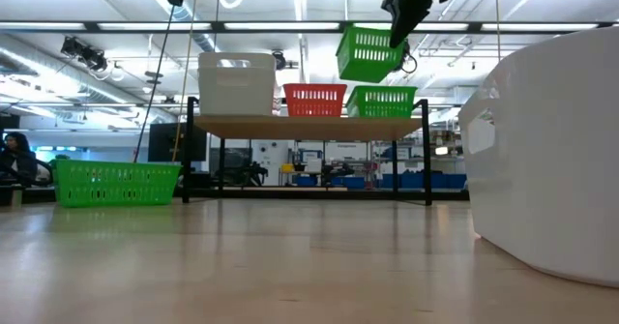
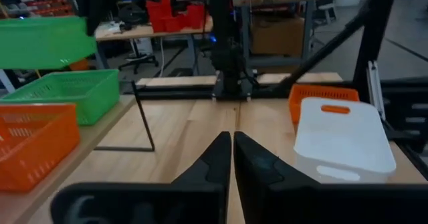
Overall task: Stack baskets on shelf by color
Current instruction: Stack the right green bin on top of the green bin on the shelf
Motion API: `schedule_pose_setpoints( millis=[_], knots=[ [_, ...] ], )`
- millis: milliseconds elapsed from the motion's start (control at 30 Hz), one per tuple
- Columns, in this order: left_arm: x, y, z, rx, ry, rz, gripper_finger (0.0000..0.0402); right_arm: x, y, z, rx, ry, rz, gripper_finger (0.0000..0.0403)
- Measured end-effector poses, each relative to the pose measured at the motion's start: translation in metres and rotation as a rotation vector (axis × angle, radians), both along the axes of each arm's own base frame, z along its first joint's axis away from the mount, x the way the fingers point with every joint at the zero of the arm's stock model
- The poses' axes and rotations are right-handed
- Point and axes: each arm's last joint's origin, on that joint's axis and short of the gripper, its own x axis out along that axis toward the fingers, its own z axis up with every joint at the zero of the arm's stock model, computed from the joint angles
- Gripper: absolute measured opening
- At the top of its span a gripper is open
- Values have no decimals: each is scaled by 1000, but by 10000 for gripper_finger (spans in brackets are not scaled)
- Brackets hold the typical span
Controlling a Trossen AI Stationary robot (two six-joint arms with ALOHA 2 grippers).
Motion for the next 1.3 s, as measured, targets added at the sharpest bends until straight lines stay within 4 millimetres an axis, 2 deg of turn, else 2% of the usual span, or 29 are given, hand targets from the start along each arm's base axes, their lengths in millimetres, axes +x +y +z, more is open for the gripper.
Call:
schedule_pose_setpoints(
  millis=[233,567,867,1300],
  knots=[
    [-2,3,5,-9,-28,8,19,-4,-12,-2,56,-21,0,8],
    [-3,3,5,-10,-28,7,24,-1,-20,-36,89,56,-26,8],
    [-3,3,5,-11,-29,7,14,-1,-21,-39,98,55,-45,10],
    [-3,3,5,-17,-30,7,20,-1,-21,-39,141,26,-128,84]
  ],
)
